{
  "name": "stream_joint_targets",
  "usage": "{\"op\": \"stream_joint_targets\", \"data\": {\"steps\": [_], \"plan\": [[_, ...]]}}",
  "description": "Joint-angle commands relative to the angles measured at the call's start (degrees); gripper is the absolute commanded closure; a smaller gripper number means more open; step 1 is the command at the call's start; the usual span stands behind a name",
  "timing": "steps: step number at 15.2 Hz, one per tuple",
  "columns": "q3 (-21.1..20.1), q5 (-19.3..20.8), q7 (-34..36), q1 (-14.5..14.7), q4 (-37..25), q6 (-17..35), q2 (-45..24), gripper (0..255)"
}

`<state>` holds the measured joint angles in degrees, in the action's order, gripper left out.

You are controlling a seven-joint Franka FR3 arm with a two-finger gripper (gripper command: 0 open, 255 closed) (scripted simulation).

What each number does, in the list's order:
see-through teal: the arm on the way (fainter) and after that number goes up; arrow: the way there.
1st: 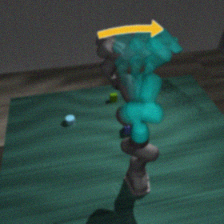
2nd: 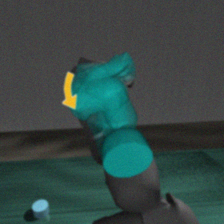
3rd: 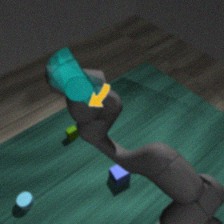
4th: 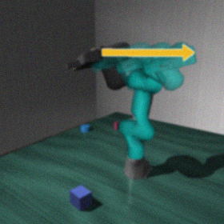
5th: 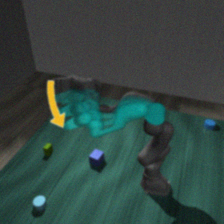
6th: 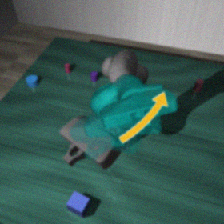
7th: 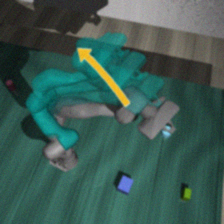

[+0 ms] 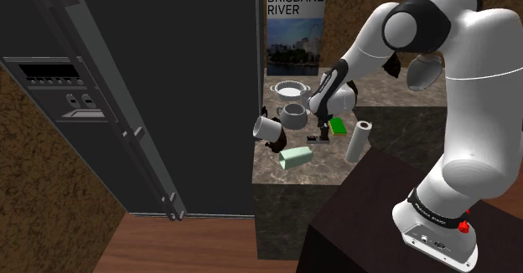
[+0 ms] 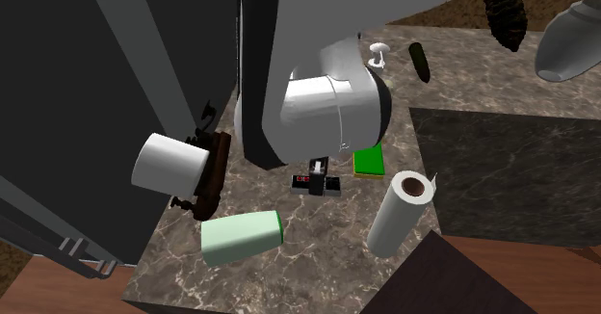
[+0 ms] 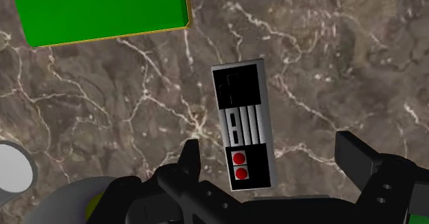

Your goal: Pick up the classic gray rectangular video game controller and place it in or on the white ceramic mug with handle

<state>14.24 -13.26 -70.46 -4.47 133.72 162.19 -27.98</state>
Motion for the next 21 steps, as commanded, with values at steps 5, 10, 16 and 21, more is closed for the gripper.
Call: {"op": "stream_joint_targets", "data": {"steps": [5, 10, 16, 21], "plan": [[-3.13, -1.38, -2.97, -3.08, -3.98, 3.23, -6.74, 0], [-4.37, -2.02, -3.52, -4.24, -5.36, 4.95, -9.74, 0], [-4.36, -2.01, -3.52, -4.24, -5.36, 4.94, -9.73, 0], [-4.39, -2.03, -3.55, -4.28, -5.38, 4.99, -9.80, 255]]}}
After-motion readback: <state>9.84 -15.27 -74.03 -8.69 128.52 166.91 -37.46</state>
